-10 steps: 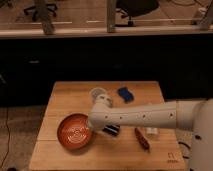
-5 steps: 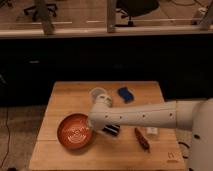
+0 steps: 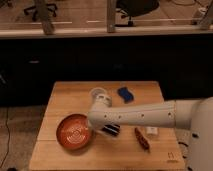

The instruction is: Drag the ceramic bowl in a circle

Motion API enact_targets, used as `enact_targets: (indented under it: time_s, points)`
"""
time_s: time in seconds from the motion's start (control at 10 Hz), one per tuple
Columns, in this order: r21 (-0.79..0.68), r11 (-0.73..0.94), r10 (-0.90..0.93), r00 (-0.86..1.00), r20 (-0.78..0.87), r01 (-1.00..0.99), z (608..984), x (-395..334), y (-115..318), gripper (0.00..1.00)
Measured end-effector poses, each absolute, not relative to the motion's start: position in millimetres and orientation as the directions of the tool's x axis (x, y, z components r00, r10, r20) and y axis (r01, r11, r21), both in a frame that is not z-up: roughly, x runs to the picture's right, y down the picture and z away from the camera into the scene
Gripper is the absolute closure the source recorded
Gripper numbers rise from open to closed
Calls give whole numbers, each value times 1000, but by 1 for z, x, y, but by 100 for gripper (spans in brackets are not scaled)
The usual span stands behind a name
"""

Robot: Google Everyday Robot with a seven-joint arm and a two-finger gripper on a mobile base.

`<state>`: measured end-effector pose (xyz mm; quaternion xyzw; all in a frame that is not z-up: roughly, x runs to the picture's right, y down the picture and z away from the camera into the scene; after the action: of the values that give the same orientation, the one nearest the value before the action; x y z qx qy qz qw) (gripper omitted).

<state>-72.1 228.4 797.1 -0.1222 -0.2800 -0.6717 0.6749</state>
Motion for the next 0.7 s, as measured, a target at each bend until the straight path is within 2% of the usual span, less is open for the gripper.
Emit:
enact_targets:
  time_s: [0.7]
  points:
    - [229, 37, -843, -92, 530, 973, 800, -73, 224, 100]
